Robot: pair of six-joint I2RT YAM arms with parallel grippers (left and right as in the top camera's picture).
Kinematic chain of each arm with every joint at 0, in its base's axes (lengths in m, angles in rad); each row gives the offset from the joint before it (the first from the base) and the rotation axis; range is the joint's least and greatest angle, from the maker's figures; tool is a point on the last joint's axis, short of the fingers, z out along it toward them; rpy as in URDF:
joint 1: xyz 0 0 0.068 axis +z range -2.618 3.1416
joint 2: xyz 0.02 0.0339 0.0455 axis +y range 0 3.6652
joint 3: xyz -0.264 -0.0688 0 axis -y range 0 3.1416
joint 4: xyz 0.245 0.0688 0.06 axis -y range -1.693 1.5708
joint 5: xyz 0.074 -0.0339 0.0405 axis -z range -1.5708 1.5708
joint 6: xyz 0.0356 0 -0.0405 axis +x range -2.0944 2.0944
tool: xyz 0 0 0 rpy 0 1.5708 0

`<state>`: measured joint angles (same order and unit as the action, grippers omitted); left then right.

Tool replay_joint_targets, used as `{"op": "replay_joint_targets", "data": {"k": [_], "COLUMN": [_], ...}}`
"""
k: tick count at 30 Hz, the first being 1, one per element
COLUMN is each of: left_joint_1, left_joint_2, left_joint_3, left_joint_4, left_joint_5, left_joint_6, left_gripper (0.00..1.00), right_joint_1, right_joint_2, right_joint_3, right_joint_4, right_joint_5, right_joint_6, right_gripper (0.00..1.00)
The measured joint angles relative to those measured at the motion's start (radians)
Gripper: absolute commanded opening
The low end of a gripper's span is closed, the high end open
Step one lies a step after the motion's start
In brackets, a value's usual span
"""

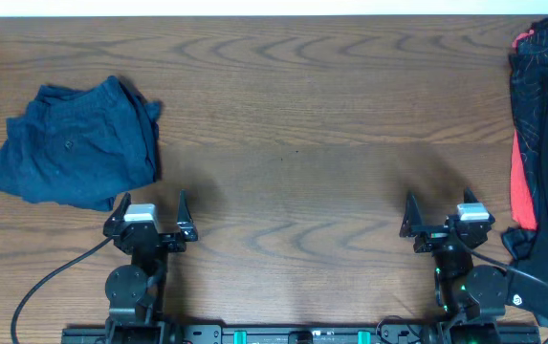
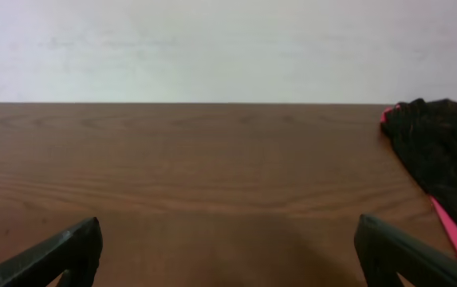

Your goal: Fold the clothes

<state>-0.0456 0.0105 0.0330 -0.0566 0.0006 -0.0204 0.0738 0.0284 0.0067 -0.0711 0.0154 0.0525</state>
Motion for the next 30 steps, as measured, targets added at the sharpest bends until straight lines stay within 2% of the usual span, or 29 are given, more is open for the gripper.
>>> {"op": "replay_joint_targets", "data": {"k": [8, 16, 19, 22, 27, 30], "left_joint_1": [0.0, 0.0, 0.0, 0.0, 0.0, 0.0], "left_joint_2": [0.068, 0.414, 0.575, 0.712, 0.837, 0.859], "left_joint_3": [0.109, 0.435, 0.568, 0.687, 0.794, 0.798], "left_joint_4": [-0.249, -0.425, -0.529, -0.64, -0.714, -0.739], "left_joint_5": [0.001, 0.06, 0.093, 0.108, 0.121, 0.124], "left_joint_6": [-0.048, -0.108, -0.114, -0.115, -0.115, -0.115], "left_gripper": [0.98, 0.98, 0.98, 0.98, 0.98, 0.98], "right_joint_1": [0.0, 0.0, 0.0, 0.0, -0.001, -0.038], "right_joint_2": [0.183, 0.556, 0.717, 0.867, 0.997, 1.056], "right_joint_3": [0.102, 0.428, 0.563, 0.668, 0.716, 0.716], "right_joint_4": [-0.173, -0.441, -0.573, -0.618, -0.621, -0.688], "right_joint_5": [0.045, 0.072, 0.075, 0.072, 0.101, 0.22], "right_joint_6": [0.075, 0.109, 0.116, 0.12, 0.135, 0.252], "right_gripper": [0.99, 0.99, 0.99, 0.99, 0.99, 0.99]}}
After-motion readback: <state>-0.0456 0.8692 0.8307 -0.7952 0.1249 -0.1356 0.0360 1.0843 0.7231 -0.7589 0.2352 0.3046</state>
